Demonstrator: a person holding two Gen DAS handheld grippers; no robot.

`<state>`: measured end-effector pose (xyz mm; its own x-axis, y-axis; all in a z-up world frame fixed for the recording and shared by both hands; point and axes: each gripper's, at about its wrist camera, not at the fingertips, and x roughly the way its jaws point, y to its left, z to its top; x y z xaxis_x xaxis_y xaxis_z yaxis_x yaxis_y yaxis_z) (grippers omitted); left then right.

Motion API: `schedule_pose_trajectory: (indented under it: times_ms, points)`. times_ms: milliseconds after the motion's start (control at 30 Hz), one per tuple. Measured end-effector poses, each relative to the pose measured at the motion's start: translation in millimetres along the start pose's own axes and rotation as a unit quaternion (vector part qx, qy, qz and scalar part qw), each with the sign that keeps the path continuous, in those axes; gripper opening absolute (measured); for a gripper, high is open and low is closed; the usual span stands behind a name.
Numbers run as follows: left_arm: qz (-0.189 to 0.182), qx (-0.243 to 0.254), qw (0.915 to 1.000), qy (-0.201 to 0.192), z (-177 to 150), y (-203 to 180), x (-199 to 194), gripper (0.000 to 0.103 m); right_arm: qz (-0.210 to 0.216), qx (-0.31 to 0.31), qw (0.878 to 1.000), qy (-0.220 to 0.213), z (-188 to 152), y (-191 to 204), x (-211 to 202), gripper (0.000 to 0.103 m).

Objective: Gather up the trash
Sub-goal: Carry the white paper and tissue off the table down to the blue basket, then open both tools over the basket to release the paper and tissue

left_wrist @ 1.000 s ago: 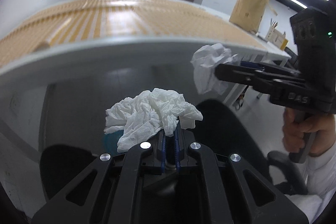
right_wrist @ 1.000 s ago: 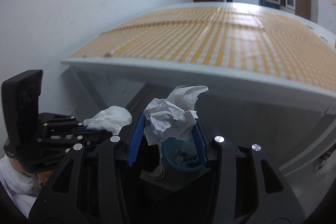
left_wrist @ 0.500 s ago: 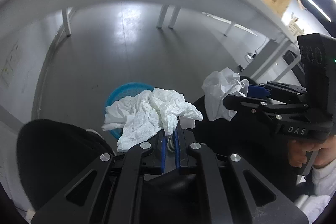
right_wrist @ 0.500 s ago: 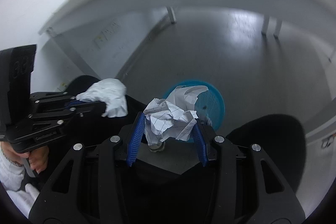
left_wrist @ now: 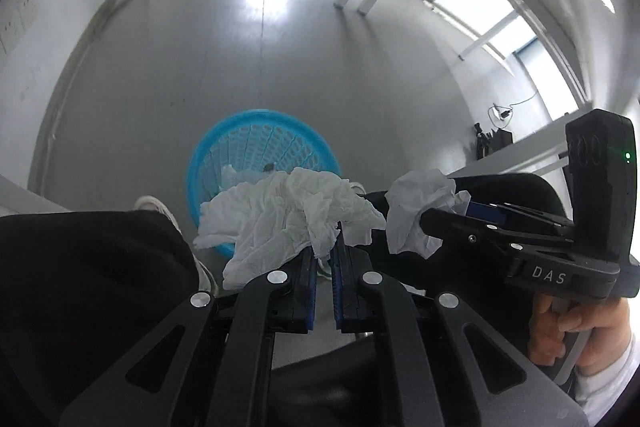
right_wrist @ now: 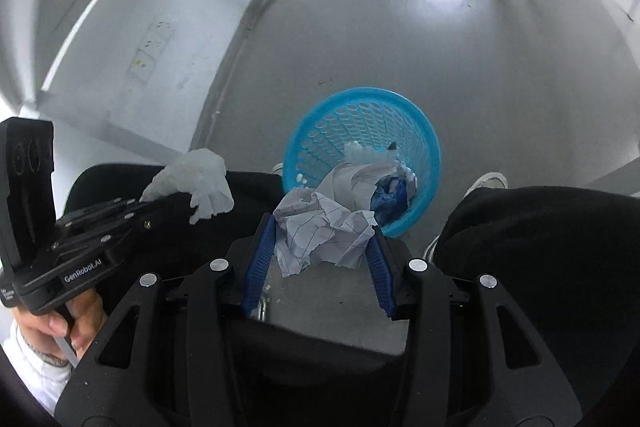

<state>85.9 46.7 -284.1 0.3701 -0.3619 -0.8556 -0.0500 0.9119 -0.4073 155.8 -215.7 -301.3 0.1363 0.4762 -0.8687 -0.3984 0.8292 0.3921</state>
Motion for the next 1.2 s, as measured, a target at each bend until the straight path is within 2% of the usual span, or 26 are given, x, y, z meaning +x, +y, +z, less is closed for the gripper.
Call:
schedule_pose_trajectory:
  times_ms: [300, 533, 700, 867, 933, 967, 1100, 1200]
  points:
    - [-0.001, -0.064, 0.9970, 0.043, 37, 27, 52, 0.005, -0.019, 0.046, 0.998, 0.034, 49, -29, 62, 0.042]
    - [-0.009, -0.124, 0.9891, 0.079, 54, 50, 95, 0.005, -0.004, 0.107, 0.992, 0.066, 71, -59, 107, 0.043]
    - [0.006, -0.144, 0.9852, 0.092, 62, 58, 116, 0.005, -0.013, 0.130, 0.988, 0.079, 81, -73, 127, 0.044]
    - [0.014, -0.145, 0.9834, 0.109, 69, 60, 131, 0.005, -0.015, 0.150, 0.984, 0.091, 85, -83, 145, 0.048]
    - [0.015, -0.149, 0.9824, 0.112, 71, 61, 135, 0.018, -0.003, 0.168, 0.982, 0.088, 87, -90, 148, 0.063]
    - [0.017, -0.151, 0.9821, 0.111, 71, 62, 136, 0.028, -0.001, 0.174, 0.981, 0.085, 88, -91, 149, 0.066]
    - [0.021, -0.155, 0.9821, 0.105, 73, 67, 135, 0.044, -0.002, 0.181, 0.980, 0.081, 92, -95, 155, 0.067]
    - [0.021, -0.157, 0.9826, 0.097, 75, 68, 131, 0.044, -0.004, 0.171, 0.982, 0.081, 93, -91, 155, 0.067]
